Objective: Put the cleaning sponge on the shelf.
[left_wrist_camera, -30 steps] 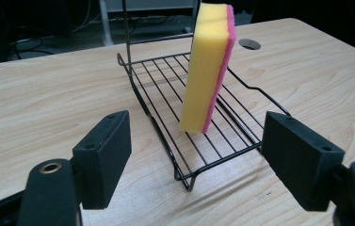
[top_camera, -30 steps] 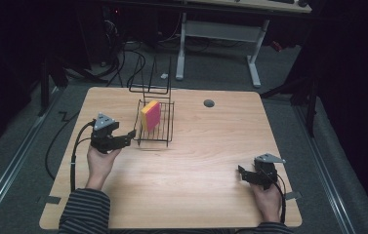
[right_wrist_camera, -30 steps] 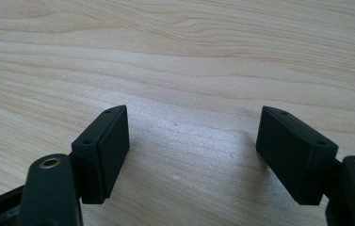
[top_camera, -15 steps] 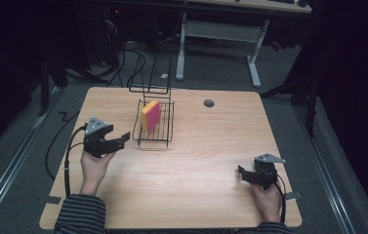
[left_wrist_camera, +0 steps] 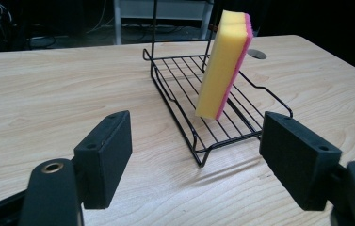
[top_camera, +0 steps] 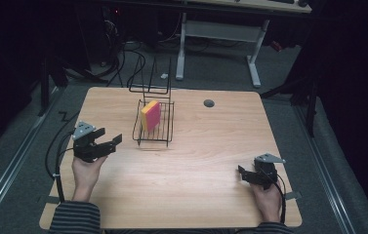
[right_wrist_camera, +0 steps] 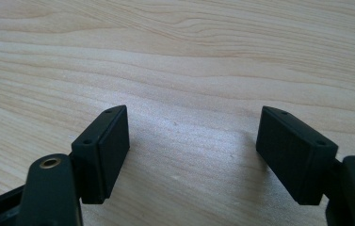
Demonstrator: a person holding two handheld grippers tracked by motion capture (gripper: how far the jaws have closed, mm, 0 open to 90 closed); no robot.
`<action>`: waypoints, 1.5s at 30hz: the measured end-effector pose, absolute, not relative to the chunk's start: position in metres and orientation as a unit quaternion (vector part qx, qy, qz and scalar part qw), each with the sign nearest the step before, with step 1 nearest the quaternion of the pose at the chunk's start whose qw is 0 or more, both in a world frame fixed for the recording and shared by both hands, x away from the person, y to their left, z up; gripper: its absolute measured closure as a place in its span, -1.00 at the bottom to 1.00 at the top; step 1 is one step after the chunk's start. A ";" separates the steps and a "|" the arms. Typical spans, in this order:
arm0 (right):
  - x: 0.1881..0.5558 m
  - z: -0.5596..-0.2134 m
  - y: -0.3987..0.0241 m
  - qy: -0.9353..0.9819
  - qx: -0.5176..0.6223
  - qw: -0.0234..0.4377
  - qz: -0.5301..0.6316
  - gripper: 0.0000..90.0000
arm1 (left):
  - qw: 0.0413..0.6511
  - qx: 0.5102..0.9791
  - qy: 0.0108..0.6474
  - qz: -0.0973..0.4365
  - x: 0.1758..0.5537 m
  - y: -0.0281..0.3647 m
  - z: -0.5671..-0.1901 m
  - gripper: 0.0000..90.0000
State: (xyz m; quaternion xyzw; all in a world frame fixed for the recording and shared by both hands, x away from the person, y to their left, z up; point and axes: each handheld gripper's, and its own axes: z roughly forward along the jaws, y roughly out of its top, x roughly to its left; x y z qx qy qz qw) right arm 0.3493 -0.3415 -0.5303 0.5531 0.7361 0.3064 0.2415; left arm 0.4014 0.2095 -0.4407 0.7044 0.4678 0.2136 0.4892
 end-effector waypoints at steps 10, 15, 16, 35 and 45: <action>0.349 -0.530 -0.341 0.736 0.554 0.241 0.307 -0.41 | 0.491 0.698 0.476 0.210 0.393 0.219 -0.444 -0.41; 0.349 -0.530 -0.341 0.735 0.555 0.241 0.306 -0.41 | 0.497 0.693 0.480 0.206 0.387 0.224 -0.445 -0.41; 0.349 -0.530 -0.341 0.735 0.555 0.241 0.306 -0.41 | 0.497 0.692 0.481 0.205 0.386 0.225 -0.445 -0.41; 0.349 -0.530 -0.341 0.736 0.554 0.241 0.307 -0.41 | 0.490 0.677 0.510 0.205 0.372 0.245 -0.463 -0.40; 0.349 -0.530 -0.342 0.736 0.553 0.242 0.306 -0.41 | 0.479 0.675 0.526 0.196 0.375 0.249 -0.477 -0.40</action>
